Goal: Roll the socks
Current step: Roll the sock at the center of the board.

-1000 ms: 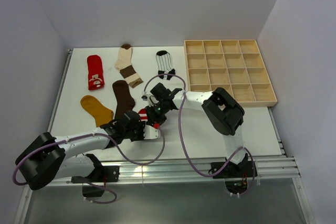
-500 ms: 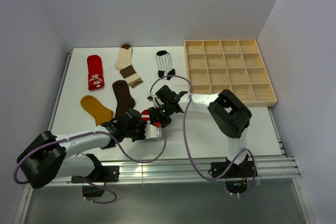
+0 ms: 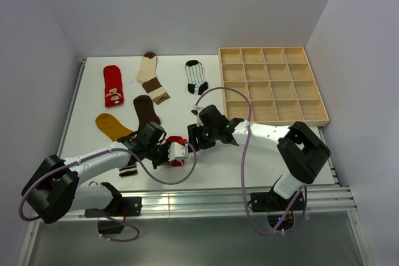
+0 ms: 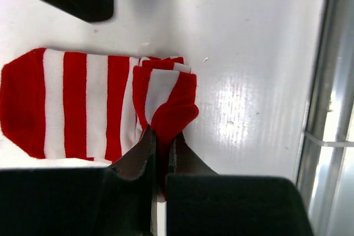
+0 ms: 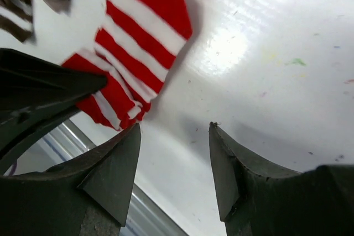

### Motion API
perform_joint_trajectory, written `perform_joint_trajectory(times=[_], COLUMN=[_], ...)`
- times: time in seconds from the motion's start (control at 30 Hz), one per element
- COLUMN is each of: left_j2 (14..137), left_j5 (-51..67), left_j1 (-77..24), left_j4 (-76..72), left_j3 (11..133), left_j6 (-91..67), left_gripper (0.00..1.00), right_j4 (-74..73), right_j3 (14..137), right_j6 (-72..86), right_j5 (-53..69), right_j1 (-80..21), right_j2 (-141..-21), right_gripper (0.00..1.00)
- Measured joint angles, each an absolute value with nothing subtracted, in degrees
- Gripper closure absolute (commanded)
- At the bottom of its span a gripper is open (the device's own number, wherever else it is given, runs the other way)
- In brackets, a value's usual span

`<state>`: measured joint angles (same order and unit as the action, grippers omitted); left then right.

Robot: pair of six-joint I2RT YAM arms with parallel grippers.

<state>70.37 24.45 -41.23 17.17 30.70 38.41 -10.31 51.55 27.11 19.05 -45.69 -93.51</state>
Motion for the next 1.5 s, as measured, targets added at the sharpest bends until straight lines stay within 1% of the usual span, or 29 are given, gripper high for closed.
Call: perform_joint_trajectory(times=[0.13,0.37,0.43,0.5,0.7,0.9,1.07,1.5], left_j2=[73.49,80.64,83.22,85.65,92.53,98.54,103.04,108.68], left_j5=[28.49,35.57,37.04,38.57,43.2,46.54,48.31,49.87], left_j1=[-38.61,-30.63,-29.56,-28.99,-26.74,-24.88,-24.27,-23.33], left_j4=[21.41,30.41,33.06,35.81,43.75,50.96,56.66,61.69], left_j3=[33.91,41.1,43.33,45.19,50.24,54.26,57.34,61.06], left_j6=[39.33,42.41,43.79,45.39,50.35,54.87,58.13,57.65], left_gripper=[1.0,1.0,1.0,1.0,1.0,1.0,1.0,1.0], right_j4=[-4.78,4.47,6.15,7.75,12.49,14.33,14.33,14.61], right_j3=[45.36,35.0,33.67,33.56,34.09,36.29,41.67,46.3], right_j6=[28.14,28.8,28.34,27.07,22.59,18.83,15.81,11.79], right_j5=[15.22,8.99,6.2,1.83,-4.91,-9.76,-13.28,-13.67], right_j1=[-45.69,-46.35,-47.66,-51.2,-62.89,-67.07,-70.52,-76.05], right_j2=[-86.11,-72.55,-70.26,-69.67,-74.35,-80.09,-86.76,-93.76], right_gripper=[0.41,0.41,0.41,0.41,0.42,0.42,0.42,0.42])
